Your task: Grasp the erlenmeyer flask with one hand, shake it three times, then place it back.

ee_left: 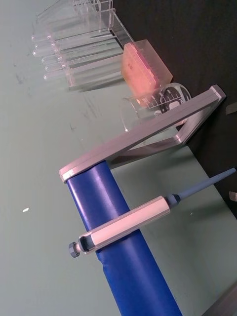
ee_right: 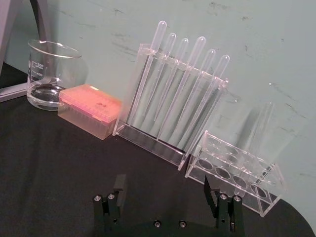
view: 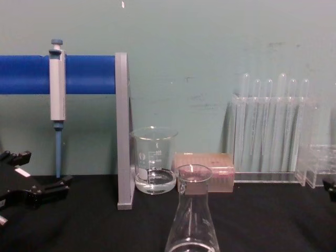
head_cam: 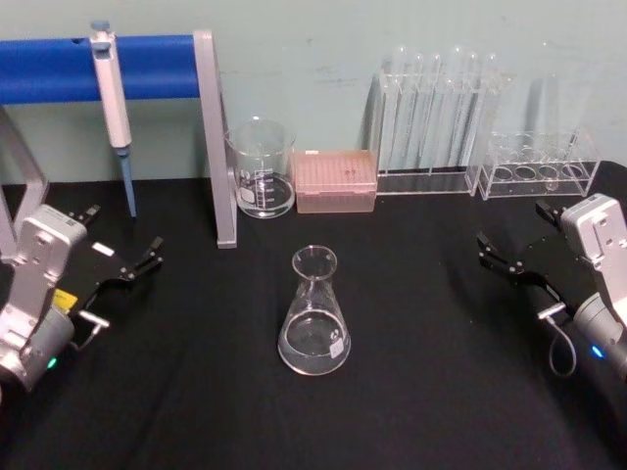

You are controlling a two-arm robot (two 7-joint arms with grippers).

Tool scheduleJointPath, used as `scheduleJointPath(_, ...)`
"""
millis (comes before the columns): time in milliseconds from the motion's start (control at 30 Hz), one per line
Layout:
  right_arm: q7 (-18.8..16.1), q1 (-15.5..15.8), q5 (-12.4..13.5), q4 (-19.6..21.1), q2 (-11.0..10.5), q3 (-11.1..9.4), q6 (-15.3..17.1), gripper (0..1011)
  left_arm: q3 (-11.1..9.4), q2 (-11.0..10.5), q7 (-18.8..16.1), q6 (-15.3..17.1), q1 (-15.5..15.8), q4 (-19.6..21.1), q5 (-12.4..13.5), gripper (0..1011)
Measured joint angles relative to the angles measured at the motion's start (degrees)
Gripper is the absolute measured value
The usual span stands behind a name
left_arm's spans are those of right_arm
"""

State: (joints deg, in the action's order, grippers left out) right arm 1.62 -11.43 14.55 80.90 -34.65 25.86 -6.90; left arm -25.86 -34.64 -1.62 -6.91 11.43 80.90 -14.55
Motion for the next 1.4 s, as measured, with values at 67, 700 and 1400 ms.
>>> scheduleJointPath(67,0.0,0.0,0.0,0.0,0.0,0.0,0.0,1002,0.0,0.0,0.0,0.0,0.0,0.0,0.0,1001)
scheduleJointPath(700,0.0,0.0,0.0,0.0,0.0,0.0,0.0,1002,0.0,0.0,0.0,0.0,0.0,0.0,0.0,1001)
scheduleJointPath(1400,-3.7,1.7,-0.4,1.1,-0.3,-2.8,-1.2,1003,0.0,0.0,0.0,0.0,0.0,0.0,0.0,1001)
